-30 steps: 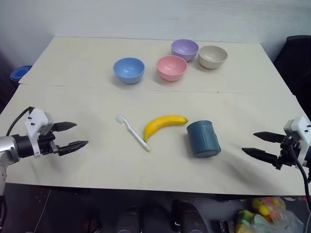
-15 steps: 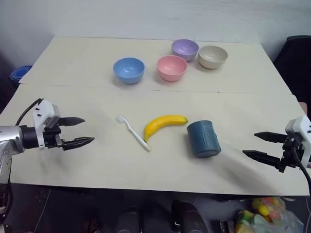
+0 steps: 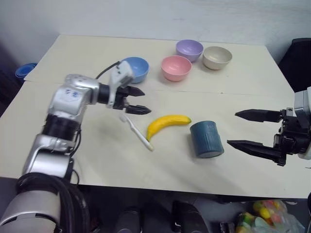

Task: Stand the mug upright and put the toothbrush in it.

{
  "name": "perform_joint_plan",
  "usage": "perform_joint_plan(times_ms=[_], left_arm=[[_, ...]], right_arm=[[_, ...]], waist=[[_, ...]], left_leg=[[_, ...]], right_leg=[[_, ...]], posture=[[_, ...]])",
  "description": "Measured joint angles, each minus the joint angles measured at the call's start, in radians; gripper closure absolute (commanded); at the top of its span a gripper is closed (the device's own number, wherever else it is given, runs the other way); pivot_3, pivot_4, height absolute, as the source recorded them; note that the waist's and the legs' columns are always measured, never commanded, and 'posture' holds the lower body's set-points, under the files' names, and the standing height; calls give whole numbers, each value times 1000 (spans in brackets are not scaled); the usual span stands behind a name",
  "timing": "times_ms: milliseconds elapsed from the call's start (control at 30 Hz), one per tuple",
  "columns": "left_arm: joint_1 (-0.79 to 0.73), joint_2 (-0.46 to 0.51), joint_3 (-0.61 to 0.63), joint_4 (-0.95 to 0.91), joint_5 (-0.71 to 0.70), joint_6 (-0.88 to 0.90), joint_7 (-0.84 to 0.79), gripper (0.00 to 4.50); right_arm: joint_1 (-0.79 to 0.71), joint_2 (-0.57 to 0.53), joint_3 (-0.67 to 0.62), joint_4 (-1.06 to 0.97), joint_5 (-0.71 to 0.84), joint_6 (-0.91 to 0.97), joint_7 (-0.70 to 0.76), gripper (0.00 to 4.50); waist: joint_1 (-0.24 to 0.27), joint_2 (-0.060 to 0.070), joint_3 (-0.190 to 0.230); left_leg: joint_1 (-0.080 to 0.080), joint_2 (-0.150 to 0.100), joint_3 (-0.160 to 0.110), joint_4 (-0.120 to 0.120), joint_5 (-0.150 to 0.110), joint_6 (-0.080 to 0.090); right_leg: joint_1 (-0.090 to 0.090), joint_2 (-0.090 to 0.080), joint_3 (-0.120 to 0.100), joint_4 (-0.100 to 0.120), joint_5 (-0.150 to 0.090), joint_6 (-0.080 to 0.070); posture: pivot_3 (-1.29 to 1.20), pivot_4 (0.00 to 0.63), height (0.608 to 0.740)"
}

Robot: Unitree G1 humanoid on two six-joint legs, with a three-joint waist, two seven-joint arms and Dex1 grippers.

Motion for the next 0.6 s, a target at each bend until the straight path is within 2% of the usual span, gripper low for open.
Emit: perform_joint_plan(times_ms=[133,267,400,533,600], left_arm=[[-54,-119,-54,91,50,-3,9,14],[-64,-184,-121,148,137,-29,42,14],[-66,-253,-180,219,229,-61,110,14],[-66,-266,-191,232,283,-111,126,14],[-60,-277,-191,232,298,-128,124,392]], right_arm=[[-10,-26,-9,-59,55,18,-43,20],[10,-27,-16,-85,65,18,-65,20],[51,-27,-22,-95,-4,12,-95,20],[102,-27,-32,-96,-64,-3,-93,20],[108,-26,-49,-98,-67,-6,-91,0]], waist=[[-1,0,0],[0,-1,0],[3,-2,1],[2,-2,1],[2,-2,1]], left_leg=[[0,0,0,0,0,1],[0,0,0,1,0,1],[-1,0,-2,2,-1,2],[-1,0,-5,2,-1,2],[-1,0,-6,2,-1,2]], right_leg=[[0,0,0,-1,0,0],[0,0,0,0,0,0],[0,-1,1,0,1,1],[-1,-1,2,0,1,2],[-1,-1,2,0,1,2]], posture=[[0,150,740],[0,150,740],[0,150,740],[0,150,740],[0,150,740]])
